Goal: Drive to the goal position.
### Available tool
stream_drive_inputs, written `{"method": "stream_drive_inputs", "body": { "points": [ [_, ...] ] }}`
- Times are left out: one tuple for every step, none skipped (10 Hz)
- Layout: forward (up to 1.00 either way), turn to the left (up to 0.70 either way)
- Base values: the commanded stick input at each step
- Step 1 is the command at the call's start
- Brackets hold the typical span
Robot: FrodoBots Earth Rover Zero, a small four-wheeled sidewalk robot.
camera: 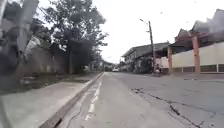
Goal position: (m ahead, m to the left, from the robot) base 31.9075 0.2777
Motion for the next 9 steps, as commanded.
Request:
{"method": "stream_drive_inputs", "body": {
  "points": [
    [0.70, 0.00],
    [0.70, 0.00],
    [0.70, 0.00],
    [0.70, 0.00],
    [0.70, 0.00],
    [0.70, 0.00],
    [0.70, 0.00],
    [0.70, 0.00],
    [0.70, 0.00]
  ]
}}
